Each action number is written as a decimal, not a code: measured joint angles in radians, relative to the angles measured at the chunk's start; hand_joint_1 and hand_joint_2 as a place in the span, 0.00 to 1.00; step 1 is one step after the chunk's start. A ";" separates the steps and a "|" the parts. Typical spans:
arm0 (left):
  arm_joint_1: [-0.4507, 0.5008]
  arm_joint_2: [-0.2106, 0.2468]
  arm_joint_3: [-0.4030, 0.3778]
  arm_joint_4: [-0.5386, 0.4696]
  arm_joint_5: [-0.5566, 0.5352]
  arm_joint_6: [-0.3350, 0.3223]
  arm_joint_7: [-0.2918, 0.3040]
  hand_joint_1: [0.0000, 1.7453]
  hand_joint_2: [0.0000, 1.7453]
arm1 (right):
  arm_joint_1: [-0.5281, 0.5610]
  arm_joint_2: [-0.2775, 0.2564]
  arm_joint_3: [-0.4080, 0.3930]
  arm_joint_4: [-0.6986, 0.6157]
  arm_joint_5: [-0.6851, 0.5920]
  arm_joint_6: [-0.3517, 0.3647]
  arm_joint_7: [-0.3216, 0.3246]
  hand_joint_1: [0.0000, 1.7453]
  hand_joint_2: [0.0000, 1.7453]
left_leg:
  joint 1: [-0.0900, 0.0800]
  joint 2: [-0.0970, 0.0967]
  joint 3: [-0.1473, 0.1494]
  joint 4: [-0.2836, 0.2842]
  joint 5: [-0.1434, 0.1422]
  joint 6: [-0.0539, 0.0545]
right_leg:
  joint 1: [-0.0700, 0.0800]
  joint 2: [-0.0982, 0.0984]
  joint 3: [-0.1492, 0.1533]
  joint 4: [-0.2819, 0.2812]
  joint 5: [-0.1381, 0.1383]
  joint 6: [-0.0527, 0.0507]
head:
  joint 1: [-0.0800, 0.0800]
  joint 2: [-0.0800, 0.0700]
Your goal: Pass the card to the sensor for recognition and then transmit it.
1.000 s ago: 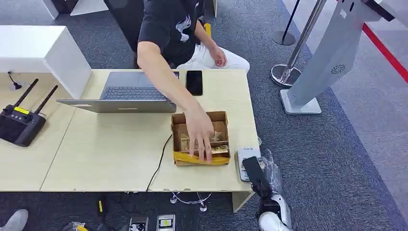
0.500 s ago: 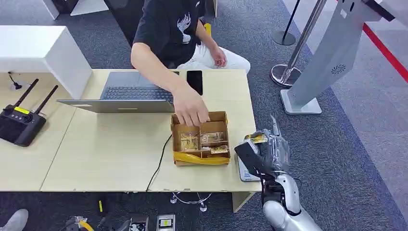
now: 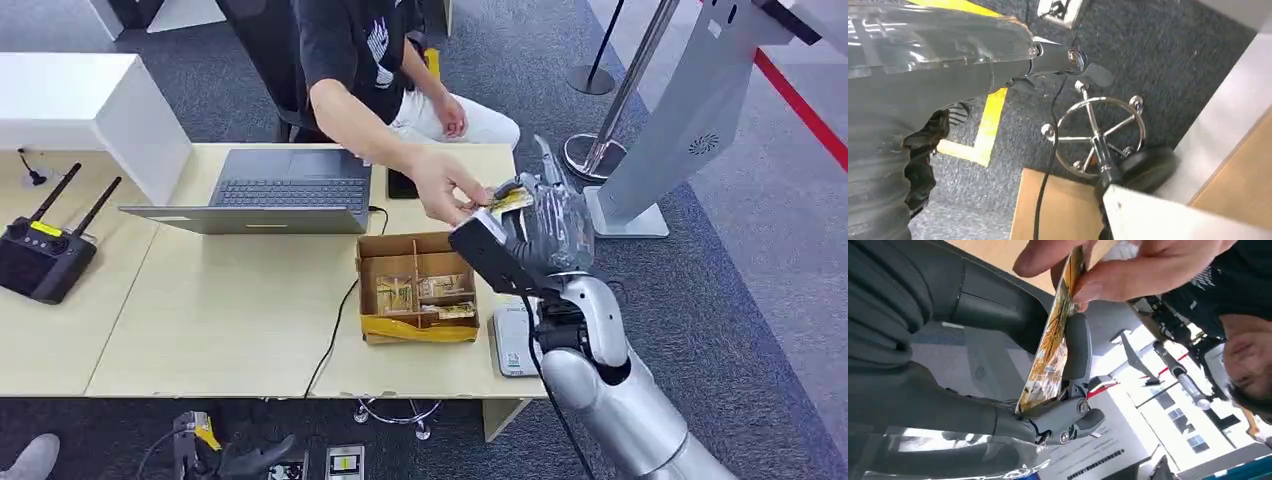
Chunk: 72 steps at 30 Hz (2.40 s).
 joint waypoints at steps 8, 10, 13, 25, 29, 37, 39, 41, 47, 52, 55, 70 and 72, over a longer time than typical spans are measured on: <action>-0.032 -0.034 -0.003 0.036 -0.058 -0.024 0.030 0.00 1.00 | -0.040 0.036 0.032 0.021 0.000 0.034 0.024 0.00 1.00 | 0.000 -0.002 -0.002 0.000 0.000 0.000 | 0.000 -0.001 -0.001 0.000 0.000 0.000 | 0.000 0.000; -0.037 -0.039 -0.003 0.042 -0.069 -0.032 0.032 0.00 1.00 | -0.040 0.040 0.038 0.024 0.005 0.037 0.034 0.00 1.00 | 0.000 -0.001 -0.002 0.000 0.000 0.000 | 0.000 -0.001 -0.001 0.000 0.000 0.000 | 0.000 0.000; -0.043 -0.045 -0.003 0.051 -0.076 -0.035 0.033 0.00 1.00 | -0.039 0.044 0.046 0.025 0.027 0.037 0.045 0.00 1.00 | 0.000 -0.001 -0.002 0.000 0.000 0.000 | 0.000 -0.001 -0.001 0.000 0.000 0.000 | 0.000 0.000; -0.042 -0.053 0.001 0.077 -0.124 -0.045 0.033 0.00 1.00 | 0.015 0.049 0.088 -0.104 0.302 0.097 0.095 0.00 1.00 | 0.001 -0.001 -0.001 0.000 0.000 0.000 | 0.001 0.000 -0.002 0.000 0.000 0.000 | 0.000 0.000; -0.040 -0.056 0.003 0.083 -0.136 -0.049 0.033 0.00 1.00 | 0.038 0.049 0.088 -0.137 0.319 0.167 0.100 0.00 1.00 | 0.001 0.000 -0.001 0.000 0.000 0.000 | 0.001 0.000 -0.001 0.000 0.000 0.000 | 0.000 0.000; -0.022 -0.056 0.033 0.090 -0.149 -0.040 0.033 0.00 1.00 | 0.153 0.045 0.099 -0.188 0.352 0.283 0.120 0.00 1.00 | 0.001 0.000 -0.002 0.000 -0.001 0.000 | 0.001 0.000 -0.002 0.000 0.000 0.000 | 0.000 0.000; -0.014 -0.055 0.040 0.090 -0.149 -0.031 0.033 0.00 1.00 | 0.182 0.044 0.101 -0.188 0.353 0.292 0.110 0.00 1.00 | 0.001 0.000 -0.002 0.000 -0.001 -0.001 | 0.001 0.000 -0.002 0.000 -0.001 0.000 | 0.000 0.000; -0.007 -0.055 0.050 0.089 -0.149 -0.021 0.033 0.00 1.00 | 0.200 0.044 0.102 -0.186 0.355 0.299 0.102 0.00 1.00 | 0.001 0.000 -0.002 0.000 -0.001 -0.001 | 0.001 0.000 -0.002 0.000 -0.001 -0.001 | 0.000 0.000; 0.016 -0.055 0.063 0.070 -0.148 0.008 0.033 0.00 1.00 | 0.235 0.044 0.102 -0.139 0.391 0.289 0.092 0.00 1.00 | 0.001 0.000 -0.002 0.000 -0.001 -0.001 | 0.001 0.000 -0.002 0.000 -0.001 -0.001 | 0.000 0.000; 0.023 -0.055 0.075 0.061 -0.150 0.011 0.036 0.00 1.00 | 0.242 0.044 0.102 -0.093 0.406 0.276 0.088 0.00 1.00 | 0.001 0.000 -0.002 0.000 -0.001 -0.001 | 0.001 0.000 -0.002 0.000 -0.001 -0.001 | 0.000 0.000; 0.026 -0.054 0.077 0.052 -0.156 0.016 0.041 0.00 1.00 | 0.244 0.046 0.102 -0.053 0.432 0.265 0.094 0.00 1.00 | 0.001 0.000 -0.002 0.000 -0.001 -0.001 | 0.001 0.000 -0.002 0.000 -0.001 -0.001 | 0.000 0.000; 0.028 -0.054 0.090 0.045 -0.162 0.008 0.046 0.00 1.00 | 0.241 0.074 0.101 0.142 0.540 0.169 0.091 0.00 1.00 | 0.001 0.000 -0.002 0.000 -0.001 -0.001 | 0.001 0.000 -0.002 0.000 -0.001 -0.001 | 0.000 0.000; 0.028 -0.054 0.092 0.045 -0.162 0.007 0.046 0.00 1.00 | 0.240 0.080 0.100 0.168 0.556 0.152 0.091 0.00 1.00 | 0.001 -0.001 -0.002 0.000 -0.001 -0.001 | 0.001 0.000 -0.002 0.000 -0.001 -0.001 | 0.000 0.000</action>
